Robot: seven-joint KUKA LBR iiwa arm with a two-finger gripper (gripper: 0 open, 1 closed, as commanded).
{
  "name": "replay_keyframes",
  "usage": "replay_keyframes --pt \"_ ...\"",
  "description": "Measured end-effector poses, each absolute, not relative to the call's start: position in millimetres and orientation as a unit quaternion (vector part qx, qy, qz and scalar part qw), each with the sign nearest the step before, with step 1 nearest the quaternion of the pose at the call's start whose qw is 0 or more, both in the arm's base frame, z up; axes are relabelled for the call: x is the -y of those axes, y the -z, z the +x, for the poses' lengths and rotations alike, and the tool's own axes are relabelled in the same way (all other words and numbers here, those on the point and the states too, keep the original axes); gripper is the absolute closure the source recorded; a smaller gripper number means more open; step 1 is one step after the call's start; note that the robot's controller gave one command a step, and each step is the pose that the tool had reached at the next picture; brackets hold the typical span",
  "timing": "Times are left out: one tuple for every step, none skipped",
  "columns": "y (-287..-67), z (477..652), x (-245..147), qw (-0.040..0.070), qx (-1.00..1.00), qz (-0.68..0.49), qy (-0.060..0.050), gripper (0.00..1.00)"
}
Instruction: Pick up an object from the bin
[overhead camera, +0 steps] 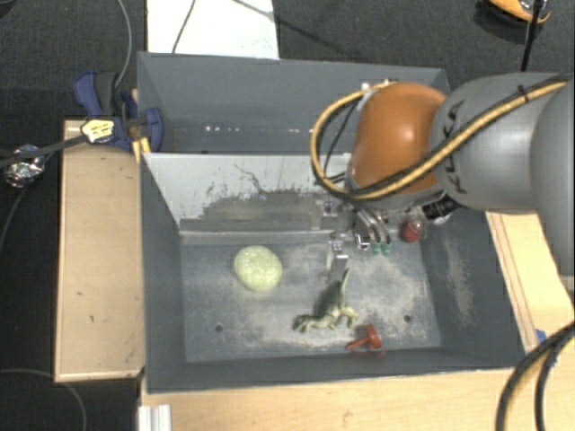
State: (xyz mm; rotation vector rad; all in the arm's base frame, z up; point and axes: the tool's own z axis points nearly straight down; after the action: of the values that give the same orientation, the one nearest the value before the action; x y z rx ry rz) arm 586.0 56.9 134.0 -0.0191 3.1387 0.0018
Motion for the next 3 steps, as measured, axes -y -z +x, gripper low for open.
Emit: replay_keyframes --pt "-94 534.3 -57 0.002 -0.99 -0.138 -0.001 0.0" --pt "-98 511.5 -53 -0.001 -0.976 -0.216 -0.001 0.0" --pt "-118 509.5 -54 0.003 -0.97 -0.244 0.0 0.0"
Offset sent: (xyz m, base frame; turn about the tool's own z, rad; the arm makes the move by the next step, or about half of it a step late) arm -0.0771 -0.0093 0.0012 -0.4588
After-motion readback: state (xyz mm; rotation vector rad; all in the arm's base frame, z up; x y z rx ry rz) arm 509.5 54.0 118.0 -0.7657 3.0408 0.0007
